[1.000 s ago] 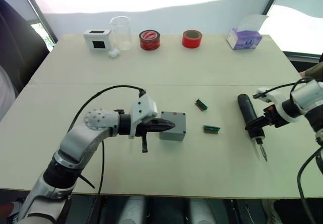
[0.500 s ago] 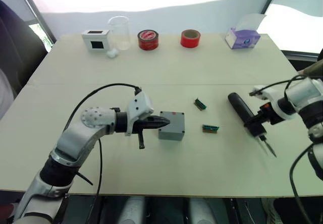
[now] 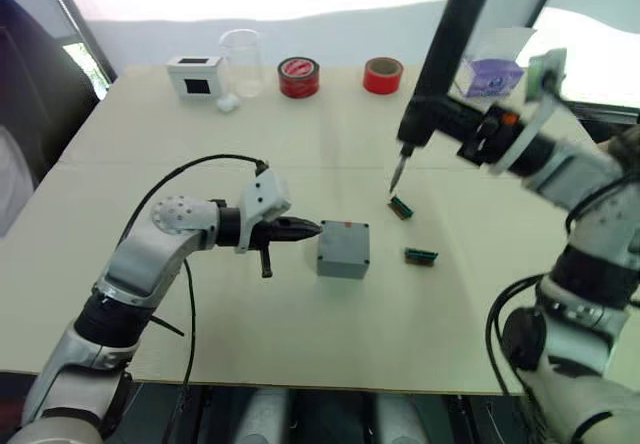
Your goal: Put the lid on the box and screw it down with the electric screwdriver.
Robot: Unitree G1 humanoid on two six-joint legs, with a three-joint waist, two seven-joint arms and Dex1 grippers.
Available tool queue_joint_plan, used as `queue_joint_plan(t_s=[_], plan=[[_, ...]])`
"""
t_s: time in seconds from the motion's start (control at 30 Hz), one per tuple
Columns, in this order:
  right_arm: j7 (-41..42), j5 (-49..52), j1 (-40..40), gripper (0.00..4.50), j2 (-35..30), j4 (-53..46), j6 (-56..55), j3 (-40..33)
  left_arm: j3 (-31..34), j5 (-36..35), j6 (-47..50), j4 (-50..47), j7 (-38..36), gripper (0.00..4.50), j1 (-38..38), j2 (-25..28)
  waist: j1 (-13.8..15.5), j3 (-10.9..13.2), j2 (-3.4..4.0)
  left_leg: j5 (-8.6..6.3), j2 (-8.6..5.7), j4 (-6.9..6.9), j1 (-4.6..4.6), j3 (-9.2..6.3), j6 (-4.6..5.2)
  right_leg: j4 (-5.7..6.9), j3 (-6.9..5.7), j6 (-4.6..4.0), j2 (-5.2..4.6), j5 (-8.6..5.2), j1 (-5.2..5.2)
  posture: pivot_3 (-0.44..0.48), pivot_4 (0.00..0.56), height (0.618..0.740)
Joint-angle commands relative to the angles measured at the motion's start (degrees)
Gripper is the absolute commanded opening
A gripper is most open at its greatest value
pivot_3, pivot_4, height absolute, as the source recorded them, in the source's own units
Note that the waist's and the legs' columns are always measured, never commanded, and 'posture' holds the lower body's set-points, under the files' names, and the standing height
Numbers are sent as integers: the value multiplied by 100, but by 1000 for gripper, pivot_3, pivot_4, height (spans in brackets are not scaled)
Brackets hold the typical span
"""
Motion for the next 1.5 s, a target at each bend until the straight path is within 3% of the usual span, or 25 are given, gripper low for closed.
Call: queue_joint_plan(t_s=[0.03, 0.17, 0.47, 1.3, 1.5], plan=[[-289, 90, 428, 1862, 94, -881, -642, 248, -80, 122, -173, 74, -79, 0, -279, -133, -5, 0, 0, 1, -1, 1, 0, -2, 2, 6, -1, 0, 0, 0, 0, 0, 150, 740], [-510, -204, 913, 1862, 281, -1019, -1419, 737, -333, 351, -373, 344, -152, 0, -456, -362, -59, 0, 0, 2, 1, -3, 2, 1, 1, 11, 0, 0, 4, 0, -9, 0, 150, 740], [-711, -470, 1084, 1862, 270, -748, -2286, 1299, -944, 1214, -1088, 1148, -248, 0, -657, -651, -167, 0, 0, 7, 8, -11, 1, 3, -5, 12, 1, 0, 12, -1, -17, 0, 150, 740], [-608, -1173, 1710, 1862, -119, -342, -3423, 2172, -719, 1130, -828, 964, -211, 0, -397, -767, -146, -4, -4, 7, 9, -9, 10, 2, -5, 12, 1, 0, 12, -1, -6, 0, 150, 740], [-291, -1424, 2170, 1862, -568, -431, -3441, 2718, -740, 1195, -860, 1020, -227, 0, -343, -752, -155, -18, -24, -20, 11, -22, 110, 4, 39, -6, -1, -7, 12, -11, 93, 0, 150, 740]])
